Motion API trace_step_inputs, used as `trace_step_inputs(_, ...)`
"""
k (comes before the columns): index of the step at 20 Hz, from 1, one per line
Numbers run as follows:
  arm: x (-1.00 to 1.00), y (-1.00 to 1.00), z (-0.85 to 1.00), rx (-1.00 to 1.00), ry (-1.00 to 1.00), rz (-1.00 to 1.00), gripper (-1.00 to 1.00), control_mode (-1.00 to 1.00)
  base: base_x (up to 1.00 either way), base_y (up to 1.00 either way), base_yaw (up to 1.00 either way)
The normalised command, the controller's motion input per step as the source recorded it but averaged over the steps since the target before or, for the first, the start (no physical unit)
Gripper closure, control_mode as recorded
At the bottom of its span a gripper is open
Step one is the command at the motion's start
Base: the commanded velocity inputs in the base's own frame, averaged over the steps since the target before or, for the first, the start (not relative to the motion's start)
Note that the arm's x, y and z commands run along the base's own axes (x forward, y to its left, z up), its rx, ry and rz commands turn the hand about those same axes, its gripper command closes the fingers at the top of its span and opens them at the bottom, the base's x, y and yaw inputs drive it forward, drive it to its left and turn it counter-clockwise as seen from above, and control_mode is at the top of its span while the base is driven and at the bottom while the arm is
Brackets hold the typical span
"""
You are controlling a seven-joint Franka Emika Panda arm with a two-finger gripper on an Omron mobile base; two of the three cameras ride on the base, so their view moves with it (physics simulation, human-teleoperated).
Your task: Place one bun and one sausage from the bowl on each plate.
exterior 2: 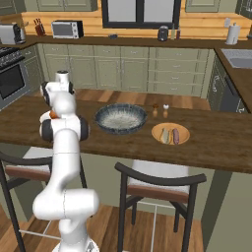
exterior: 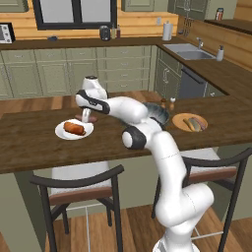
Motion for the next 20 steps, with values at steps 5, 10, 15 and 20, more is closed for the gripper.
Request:
trace_step_inputs(5, 0.17, 0.11, -0.41, 0.08, -0.12, -0.02, 1.00, -1.00, 0.00, 0.00, 0.00)
trace_step_inputs(10, 0.22, 0.13, -0.39, 0.10, -0.06, -0.01, 1.00, -1.00, 0.00, 0.00, 0.00)
trace_step_inputs(15, -0.04, 0.06, 0.06, -0.01, -0.02, -0.02, -1.00, -1.00, 0.00, 0.00, 0.00)
trace_step_inputs(20, -0.01, -0.01, 0.03, -0.09, 0.00, -0.07, -1.00, -1.00, 0.00, 0.00, 0.00)
